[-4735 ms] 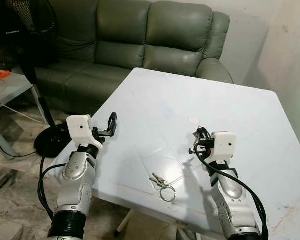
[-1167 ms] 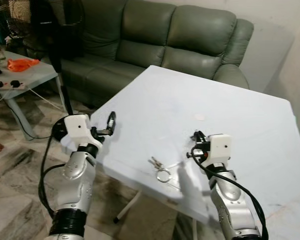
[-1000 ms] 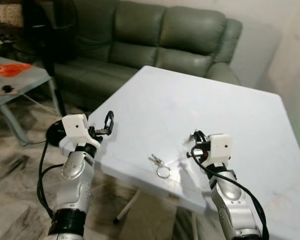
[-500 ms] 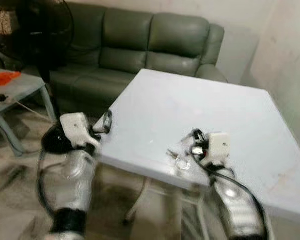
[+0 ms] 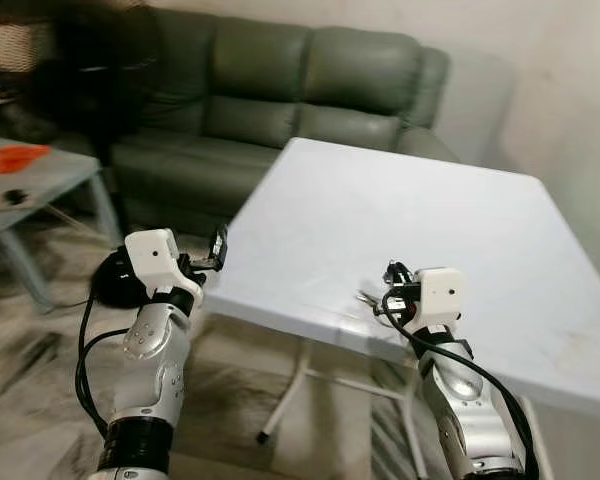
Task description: Hang keys on a hook
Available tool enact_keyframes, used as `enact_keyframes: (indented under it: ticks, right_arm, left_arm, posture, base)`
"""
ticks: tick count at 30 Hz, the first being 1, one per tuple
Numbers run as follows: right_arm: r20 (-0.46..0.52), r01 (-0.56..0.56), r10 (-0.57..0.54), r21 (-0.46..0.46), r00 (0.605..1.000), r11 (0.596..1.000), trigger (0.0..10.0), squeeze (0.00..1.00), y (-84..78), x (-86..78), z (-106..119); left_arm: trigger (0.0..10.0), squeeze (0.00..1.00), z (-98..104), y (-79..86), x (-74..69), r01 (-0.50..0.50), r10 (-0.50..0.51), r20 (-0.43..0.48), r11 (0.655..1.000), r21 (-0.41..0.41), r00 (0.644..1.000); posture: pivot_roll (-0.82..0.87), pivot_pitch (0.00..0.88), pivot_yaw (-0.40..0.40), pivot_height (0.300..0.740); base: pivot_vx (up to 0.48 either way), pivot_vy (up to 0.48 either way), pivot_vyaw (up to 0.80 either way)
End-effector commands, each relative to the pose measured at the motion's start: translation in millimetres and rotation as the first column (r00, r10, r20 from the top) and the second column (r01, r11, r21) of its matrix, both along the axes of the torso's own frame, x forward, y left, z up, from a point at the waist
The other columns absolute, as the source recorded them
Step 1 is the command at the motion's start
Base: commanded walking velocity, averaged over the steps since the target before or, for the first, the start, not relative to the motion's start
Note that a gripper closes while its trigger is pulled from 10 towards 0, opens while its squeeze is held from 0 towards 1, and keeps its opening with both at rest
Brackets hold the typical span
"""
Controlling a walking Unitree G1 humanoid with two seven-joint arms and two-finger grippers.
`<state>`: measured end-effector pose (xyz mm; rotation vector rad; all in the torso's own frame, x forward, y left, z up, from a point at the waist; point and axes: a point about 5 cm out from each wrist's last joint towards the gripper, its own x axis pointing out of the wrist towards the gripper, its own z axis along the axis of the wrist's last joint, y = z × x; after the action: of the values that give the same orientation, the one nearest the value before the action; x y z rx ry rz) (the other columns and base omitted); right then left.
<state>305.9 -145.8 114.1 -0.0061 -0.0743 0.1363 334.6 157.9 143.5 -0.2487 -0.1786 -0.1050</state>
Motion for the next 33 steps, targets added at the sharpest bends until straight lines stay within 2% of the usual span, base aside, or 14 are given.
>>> enact_keyframes:
  ticks: [1,17,31,33]
  right_arm:
    - [0.002,0.02,-0.02,-0.002,1.0,1.0,10.0,0.0,-5.3,1.8,3.0]
    - [0.007,0.02,-0.02,-0.005,1.0,1.0,10.0,0.0,-4.9,4.0,4.2]
    - [0.004,0.018,-0.018,-0.005,1.0,1.0,10.0,0.0,-3.9,3.1,2.5]
    - [0.002,0.019,-0.019,-0.004,1.0,1.0,10.0,0.0,-3.8,2.6,1.8]
  left_arm:
    - [10.0,0.0,2.9,-4.6,2.1,0.013,-0.013,0.005,1.0,0.006,1.0]
    - [10.0,0.0,3.0,-8.3,2.4,0.025,-0.025,0.009,0.999,0.027,1.0]
    - [10.0,0.0,4.4,-12.2,0.5,0.053,-0.056,0.028,0.995,0.085,0.998]
    - [10.0,0.0,4.1,-11.0,0.0,0.045,-0.047,0.028,0.995,0.086,0.998]
  posture:
    - [0.03,0.0,-0.064,0.74]
    - [0.03,0.0,-0.06,0.74]
    - [0.03,0.0,-0.055,0.74]
    - [0.03,0.0,-0.055,0.74]
  base:
    - [0.0,0.0,-0.77]
    - [0.0,0.0,-0.77]
    - [0.0,0.0,-0.77]
    - [0.0,-0.48,-0.77]
